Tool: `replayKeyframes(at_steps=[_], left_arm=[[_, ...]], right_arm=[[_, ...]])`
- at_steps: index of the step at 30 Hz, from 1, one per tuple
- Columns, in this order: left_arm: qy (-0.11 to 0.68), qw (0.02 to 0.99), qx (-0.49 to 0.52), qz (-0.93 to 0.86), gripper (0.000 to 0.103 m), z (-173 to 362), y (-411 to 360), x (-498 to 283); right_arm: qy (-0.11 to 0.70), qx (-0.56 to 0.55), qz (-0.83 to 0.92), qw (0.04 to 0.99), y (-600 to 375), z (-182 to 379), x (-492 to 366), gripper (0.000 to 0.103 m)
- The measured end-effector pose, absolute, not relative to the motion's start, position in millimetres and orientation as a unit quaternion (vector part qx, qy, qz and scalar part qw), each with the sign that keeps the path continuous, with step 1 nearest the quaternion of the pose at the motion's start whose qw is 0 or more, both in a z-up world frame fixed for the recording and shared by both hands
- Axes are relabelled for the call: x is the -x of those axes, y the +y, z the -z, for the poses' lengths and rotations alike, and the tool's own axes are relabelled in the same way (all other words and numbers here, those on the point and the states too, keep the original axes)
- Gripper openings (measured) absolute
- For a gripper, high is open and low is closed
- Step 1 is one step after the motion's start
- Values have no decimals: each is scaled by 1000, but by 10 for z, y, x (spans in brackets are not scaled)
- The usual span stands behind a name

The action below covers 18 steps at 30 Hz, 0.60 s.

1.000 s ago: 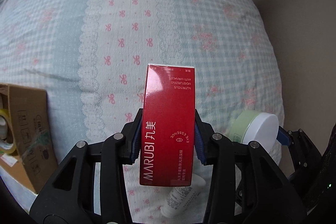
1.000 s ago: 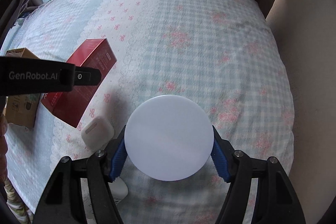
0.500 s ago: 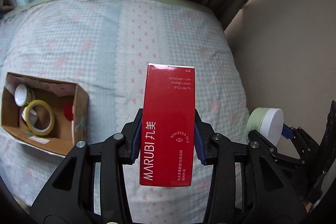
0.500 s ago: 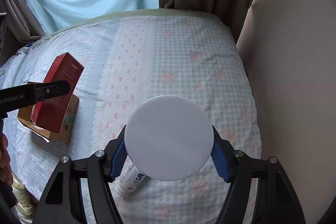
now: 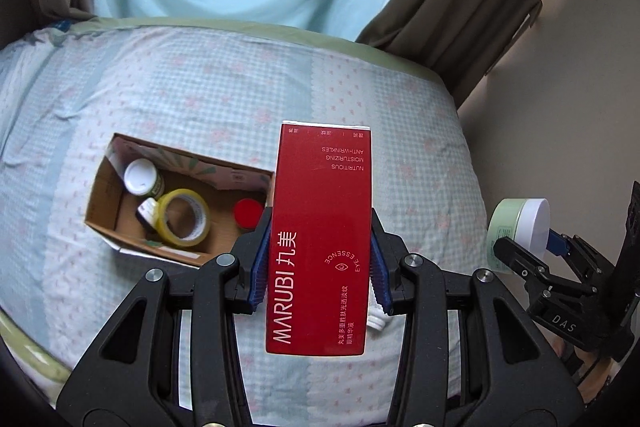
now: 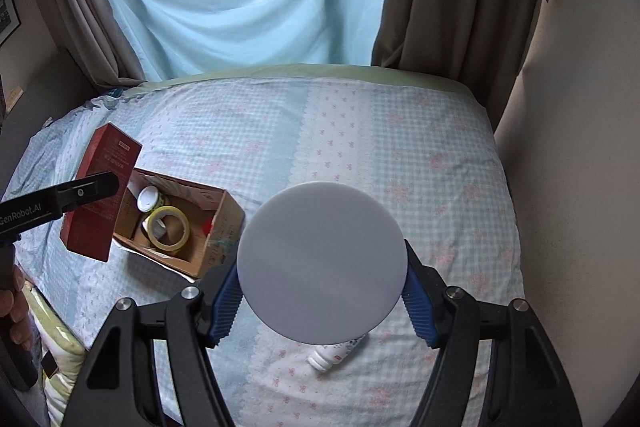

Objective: Organize rigid objects
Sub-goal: 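Carry the MARUBI box and white jar into the cardboard box and release both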

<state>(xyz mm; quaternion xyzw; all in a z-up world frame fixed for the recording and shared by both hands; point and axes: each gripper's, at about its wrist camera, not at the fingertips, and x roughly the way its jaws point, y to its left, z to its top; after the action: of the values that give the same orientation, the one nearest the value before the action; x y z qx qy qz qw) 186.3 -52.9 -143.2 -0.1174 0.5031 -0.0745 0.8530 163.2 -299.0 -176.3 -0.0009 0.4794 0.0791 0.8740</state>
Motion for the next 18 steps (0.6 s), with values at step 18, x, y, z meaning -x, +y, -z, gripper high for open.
replayKeyframes(at_steps=[18], left_arm=[[546, 827, 81, 110, 38, 1983, 1375, -2421]], right_arm=[[524, -68, -49, 848, -1113, 2183, -2043, 66]])
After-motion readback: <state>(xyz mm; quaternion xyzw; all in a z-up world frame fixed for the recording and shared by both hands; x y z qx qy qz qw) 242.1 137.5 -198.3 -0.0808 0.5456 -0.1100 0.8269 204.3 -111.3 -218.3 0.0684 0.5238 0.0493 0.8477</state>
